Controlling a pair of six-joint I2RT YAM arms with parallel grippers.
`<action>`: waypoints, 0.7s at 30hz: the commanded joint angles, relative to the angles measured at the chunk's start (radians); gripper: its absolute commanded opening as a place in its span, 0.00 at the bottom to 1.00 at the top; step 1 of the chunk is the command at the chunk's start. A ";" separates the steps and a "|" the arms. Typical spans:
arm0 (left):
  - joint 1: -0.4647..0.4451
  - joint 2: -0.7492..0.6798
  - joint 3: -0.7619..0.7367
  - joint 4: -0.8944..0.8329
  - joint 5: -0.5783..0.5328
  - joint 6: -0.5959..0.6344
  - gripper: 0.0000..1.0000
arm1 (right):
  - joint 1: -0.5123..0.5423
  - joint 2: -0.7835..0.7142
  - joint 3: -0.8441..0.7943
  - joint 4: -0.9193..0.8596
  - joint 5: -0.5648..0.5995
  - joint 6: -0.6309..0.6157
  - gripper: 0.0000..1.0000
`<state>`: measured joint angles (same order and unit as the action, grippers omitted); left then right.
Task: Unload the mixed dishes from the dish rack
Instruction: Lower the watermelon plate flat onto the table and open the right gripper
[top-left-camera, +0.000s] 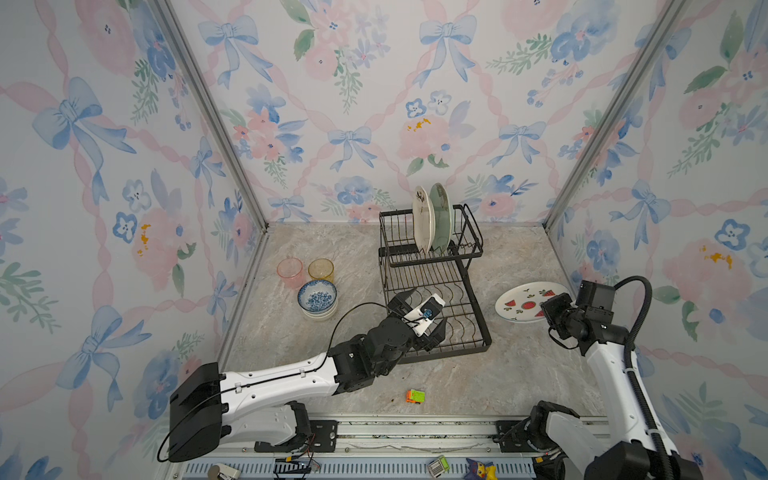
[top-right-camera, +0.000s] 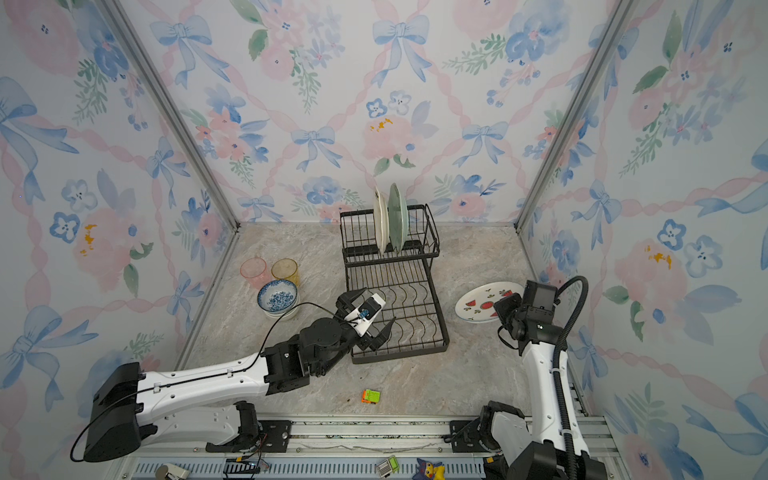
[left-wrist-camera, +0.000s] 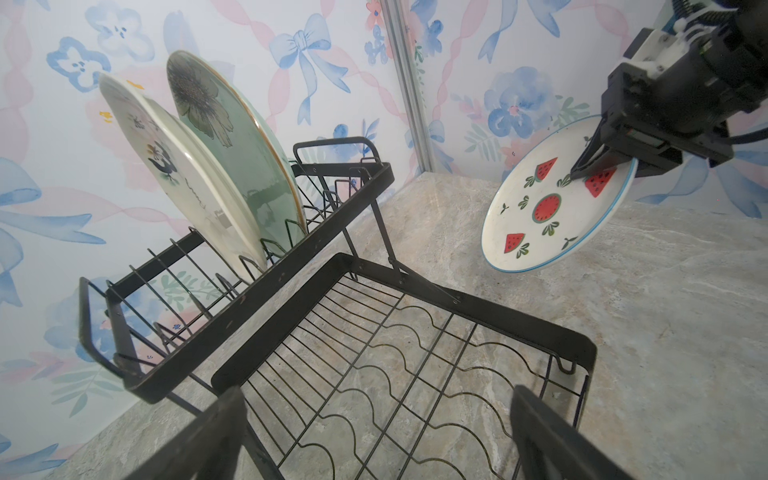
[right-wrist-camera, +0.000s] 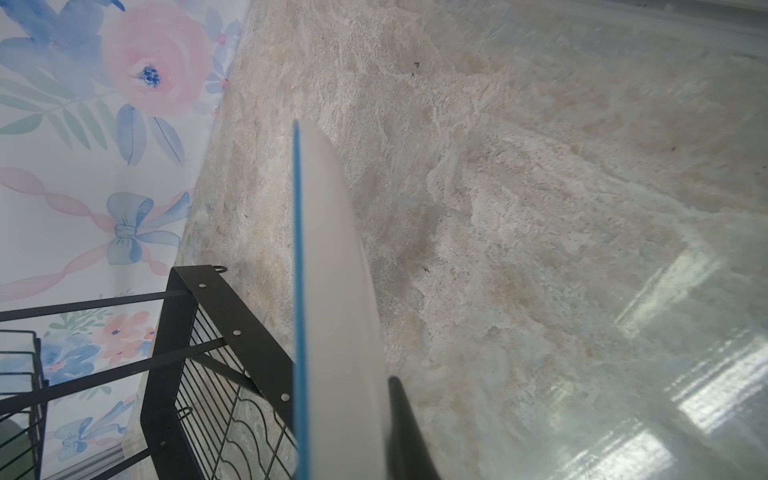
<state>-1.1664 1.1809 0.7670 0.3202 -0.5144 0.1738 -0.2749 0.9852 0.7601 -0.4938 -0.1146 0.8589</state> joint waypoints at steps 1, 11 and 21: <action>0.008 -0.026 -0.018 0.017 0.002 -0.028 0.98 | -0.009 0.024 -0.003 0.151 0.016 -0.020 0.00; 0.023 -0.019 -0.015 0.021 0.003 -0.046 0.98 | -0.002 0.165 -0.060 0.284 -0.014 -0.001 0.00; 0.032 -0.011 -0.020 0.023 -0.006 -0.059 0.98 | 0.026 0.262 -0.133 0.334 0.026 0.033 0.31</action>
<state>-1.1439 1.1717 0.7609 0.3206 -0.5148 0.1341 -0.2581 1.2263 0.6613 -0.1894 -0.1154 0.8749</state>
